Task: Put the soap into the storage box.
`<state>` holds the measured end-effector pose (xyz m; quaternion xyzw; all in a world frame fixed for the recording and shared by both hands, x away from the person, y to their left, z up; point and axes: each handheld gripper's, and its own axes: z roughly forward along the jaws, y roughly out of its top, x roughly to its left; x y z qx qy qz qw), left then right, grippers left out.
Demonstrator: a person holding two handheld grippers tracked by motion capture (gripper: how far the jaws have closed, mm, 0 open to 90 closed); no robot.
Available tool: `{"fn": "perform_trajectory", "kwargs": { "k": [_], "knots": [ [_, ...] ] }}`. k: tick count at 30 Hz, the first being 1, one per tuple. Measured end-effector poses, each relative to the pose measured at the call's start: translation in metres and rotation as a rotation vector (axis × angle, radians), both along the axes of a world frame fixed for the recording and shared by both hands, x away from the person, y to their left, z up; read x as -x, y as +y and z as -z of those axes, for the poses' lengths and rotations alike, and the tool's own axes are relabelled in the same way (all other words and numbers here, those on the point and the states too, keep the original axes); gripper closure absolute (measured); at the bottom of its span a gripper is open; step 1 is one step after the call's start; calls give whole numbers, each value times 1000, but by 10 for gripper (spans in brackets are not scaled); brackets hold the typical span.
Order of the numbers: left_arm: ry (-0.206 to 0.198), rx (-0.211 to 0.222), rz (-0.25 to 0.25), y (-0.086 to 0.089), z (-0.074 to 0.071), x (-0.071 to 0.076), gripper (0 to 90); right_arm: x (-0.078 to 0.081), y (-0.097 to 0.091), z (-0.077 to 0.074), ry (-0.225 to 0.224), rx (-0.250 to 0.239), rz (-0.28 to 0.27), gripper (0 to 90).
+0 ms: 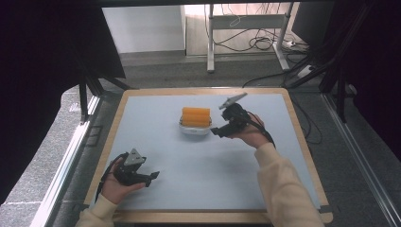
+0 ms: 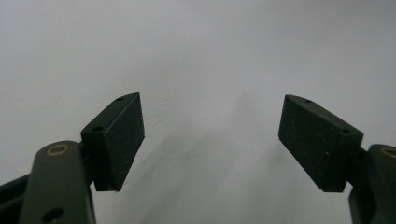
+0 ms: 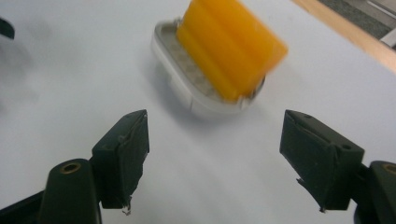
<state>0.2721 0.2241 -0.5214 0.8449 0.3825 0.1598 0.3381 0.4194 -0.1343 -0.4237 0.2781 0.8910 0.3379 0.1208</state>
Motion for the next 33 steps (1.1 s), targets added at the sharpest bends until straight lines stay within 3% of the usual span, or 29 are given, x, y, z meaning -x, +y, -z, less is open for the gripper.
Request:
{"fn": "perform_trajectory", "kwargs": {
  "k": [4,5,6,14,16,22,28,33],
  "knots": [
    [2,-5,2,-2,0,0,224,16,-21,9,7,-36,24,236],
    [5,-9,4,-3,0,1,223,27,-34,16,6,-75,29,234],
    [5,-9,4,-3,0,1,223,31,-40,19,2,-84,37,231],
    [11,-16,-4,-3,3,-1,223,64,-71,42,-7,-81,101,206],
    [14,-18,-10,-2,3,-1,223,74,-80,56,12,-90,125,202],
    [12,-18,-21,0,5,-1,223,81,-87,78,34,-61,160,194],
    [15,-21,-21,2,5,-2,224,83,-88,79,-6,-58,187,177],
    [14,-20,-22,3,5,-3,224,82,-89,81,7,-64,217,116]
  ]
}}
